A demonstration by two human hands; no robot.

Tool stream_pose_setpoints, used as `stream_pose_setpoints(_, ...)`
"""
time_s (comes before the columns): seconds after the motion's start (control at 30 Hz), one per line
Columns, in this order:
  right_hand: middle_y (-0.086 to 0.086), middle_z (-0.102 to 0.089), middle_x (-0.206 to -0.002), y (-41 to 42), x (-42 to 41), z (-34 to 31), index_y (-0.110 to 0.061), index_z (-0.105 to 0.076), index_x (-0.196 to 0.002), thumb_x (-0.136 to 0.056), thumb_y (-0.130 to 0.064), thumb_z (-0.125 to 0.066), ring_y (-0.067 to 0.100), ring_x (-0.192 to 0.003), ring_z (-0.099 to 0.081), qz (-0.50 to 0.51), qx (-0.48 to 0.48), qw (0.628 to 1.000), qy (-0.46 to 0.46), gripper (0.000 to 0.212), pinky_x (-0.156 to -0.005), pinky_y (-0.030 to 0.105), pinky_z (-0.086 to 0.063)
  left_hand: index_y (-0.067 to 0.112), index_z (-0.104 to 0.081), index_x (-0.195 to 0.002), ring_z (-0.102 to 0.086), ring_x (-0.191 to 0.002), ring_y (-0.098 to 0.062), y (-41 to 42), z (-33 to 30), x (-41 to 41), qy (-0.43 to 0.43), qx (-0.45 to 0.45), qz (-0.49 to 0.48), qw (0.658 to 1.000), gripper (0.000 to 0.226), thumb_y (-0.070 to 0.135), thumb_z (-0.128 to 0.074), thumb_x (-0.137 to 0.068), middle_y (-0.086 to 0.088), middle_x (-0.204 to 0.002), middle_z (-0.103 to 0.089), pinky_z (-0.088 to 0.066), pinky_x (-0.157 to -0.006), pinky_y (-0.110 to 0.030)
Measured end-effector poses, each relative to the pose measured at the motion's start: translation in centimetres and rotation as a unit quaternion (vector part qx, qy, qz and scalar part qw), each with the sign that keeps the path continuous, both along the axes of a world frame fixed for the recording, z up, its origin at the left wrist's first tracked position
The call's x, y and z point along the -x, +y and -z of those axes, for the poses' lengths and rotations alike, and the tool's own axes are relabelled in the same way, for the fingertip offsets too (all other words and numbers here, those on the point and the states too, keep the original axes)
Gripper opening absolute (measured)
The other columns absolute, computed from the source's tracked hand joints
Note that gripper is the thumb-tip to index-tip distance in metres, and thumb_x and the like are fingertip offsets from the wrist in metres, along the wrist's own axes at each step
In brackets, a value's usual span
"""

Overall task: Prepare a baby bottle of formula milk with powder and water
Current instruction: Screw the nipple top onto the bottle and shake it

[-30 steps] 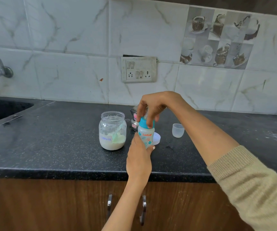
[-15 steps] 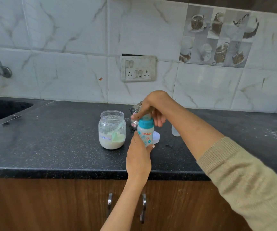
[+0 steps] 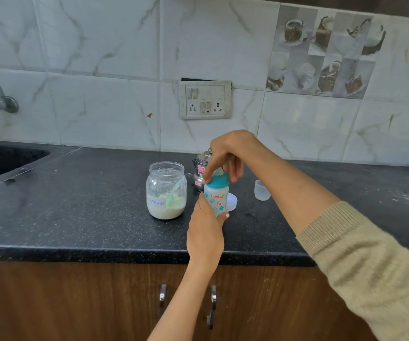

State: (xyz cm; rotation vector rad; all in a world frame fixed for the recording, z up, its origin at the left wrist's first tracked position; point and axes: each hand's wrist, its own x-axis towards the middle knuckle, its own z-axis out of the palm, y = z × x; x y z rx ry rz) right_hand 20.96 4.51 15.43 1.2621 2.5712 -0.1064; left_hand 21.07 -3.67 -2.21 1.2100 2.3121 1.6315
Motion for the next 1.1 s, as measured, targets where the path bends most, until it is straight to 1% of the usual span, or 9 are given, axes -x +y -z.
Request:
stream_pose_setpoints(0.13,0.018,-0.073,-0.092,0.5,-0.1,0.1,0.006,-0.061,-0.108,-0.071,-0.036,-0.078,0.025,-0.079,-0.073,-0.029,0.035,0.999,0.015,0.059,-0.083,0.038,-0.058,0.021,-0.033,-0.137,-0.047,-0.124,-0.018,0.1,0.0,0.1,-0.001,0.002,0.01,1.0,0.056,0.027,-0.061,-0.089,0.002,-0.132,-0.051,-0.043,-0.094,-0.034)
stream_pose_setpoints(0.27,0.004,-0.065,-0.113,0.6,-0.6,-0.3,-0.009,-0.065,-0.115,-0.07,-0.011,-0.079,0.02,-0.09,-0.068,-0.099,0.036,0.994,0.041,0.048,-0.075,0.028,-0.059,0.019,-0.033,-0.137,-0.047,-0.124,-0.019,0.1,0.0,0.5,-0.013,0.001,0.031,0.999,0.055,0.024,-0.061,-0.09,0.0,-0.133,-0.051,-0.042,-0.094,-0.034)
stream_pose_setpoints(0.47,-0.009,-0.057,-0.113,1.1,-1.7,-0.1,-0.036,-0.068,-0.092,-0.064,0.004,-0.072,0.02,-0.117,-0.052,-0.181,0.032,0.982,0.037,0.05,-0.093,0.033,-0.048,0.019,-0.032,-0.138,-0.046,-0.126,-0.019,0.2,-0.1,0.7,-0.017,0.004,0.039,0.999,0.056,0.023,-0.061,-0.09,-0.001,-0.134,-0.05,-0.041,-0.096,-0.033)
stream_pose_setpoints(0.53,-0.008,-0.058,-0.115,1.2,-1.8,0.0,-0.036,-0.068,-0.092,-0.064,0.001,-0.075,0.02,-0.113,-0.054,-0.176,0.032,0.983,0.041,0.047,-0.092,0.035,-0.05,0.02,-0.032,-0.138,-0.045,-0.127,-0.018,0.2,0.0,0.7,-0.019,0.003,0.038,0.999,0.057,0.024,-0.061,-0.089,0.0,-0.135,-0.049,-0.041,-0.097,-0.033)
stream_pose_setpoints(0.6,0.0,-0.066,-0.111,1.3,-1.9,0.2,-0.022,-0.071,-0.097,-0.066,-0.012,-0.081,0.021,-0.097,-0.067,-0.136,0.05,0.987,0.073,0.034,-0.079,0.033,-0.058,0.02,-0.033,-0.138,-0.046,-0.126,-0.018,0.2,0.0,0.7,-0.019,0.003,0.038,0.999,0.056,0.024,-0.061,-0.089,0.0,-0.134,-0.05,-0.041,-0.096,-0.033)
stream_pose_setpoints(0.67,0.013,-0.073,-0.094,1.5,-1.7,0.6,-0.004,-0.068,-0.097,-0.066,-0.033,-0.082,0.025,-0.075,-0.073,-0.086,0.044,0.991,0.094,0.045,-0.064,0.032,-0.06,0.02,-0.034,-0.137,-0.047,-0.124,-0.019,0.3,0.1,0.7,-0.02,0.002,0.032,0.999,0.055,0.024,-0.061,-0.089,0.001,-0.133,-0.05,-0.042,-0.095,-0.033)
stream_pose_setpoints(0.8,0.017,-0.073,-0.073,1.6,-0.8,1.0,0.0,-0.061,-0.091,-0.063,-0.051,-0.079,0.027,-0.062,-0.07,-0.023,0.021,0.997,0.07,0.06,-0.066,0.035,-0.06,0.022,-0.034,-0.136,-0.047,-0.125,-0.018,0.4,0.0,0.6,-0.021,0.003,0.026,0.999,0.055,0.023,-0.062,-0.089,0.002,-0.134,-0.05,-0.042,-0.095,-0.033)
stream_pose_setpoints(0.97,0.012,-0.066,-0.113,0.8,-0.5,-0.1,-0.007,-0.062,-0.116,-0.064,-0.036,-0.085,0.027,-0.081,-0.073,-0.032,0.077,0.996,0.035,0.063,-0.078,0.039,-0.059,0.021,-0.035,-0.135,-0.048,-0.123,-0.019,0.3,0.1,0.7,-0.014,0.001,0.029,0.999,0.052,0.022,-0.06,-0.09,0.002,-0.131,-0.051,-0.042,-0.09,-0.033)
stream_pose_setpoints(1.1,0.012,-0.072,-0.104,0.9,-1.2,0.7,-0.005,-0.066,-0.108,-0.066,-0.023,-0.084,0.023,-0.076,-0.074,-0.073,0.062,0.993,0.072,0.049,-0.071,0.033,-0.061,0.022,-0.034,-0.136,-0.048,-0.124,-0.018,0.4,0.1,0.7,-0.016,-0.002,0.028,0.999,0.055,0.024,-0.061,-0.089,0.003,-0.133,-0.051,-0.043,-0.092,-0.034)
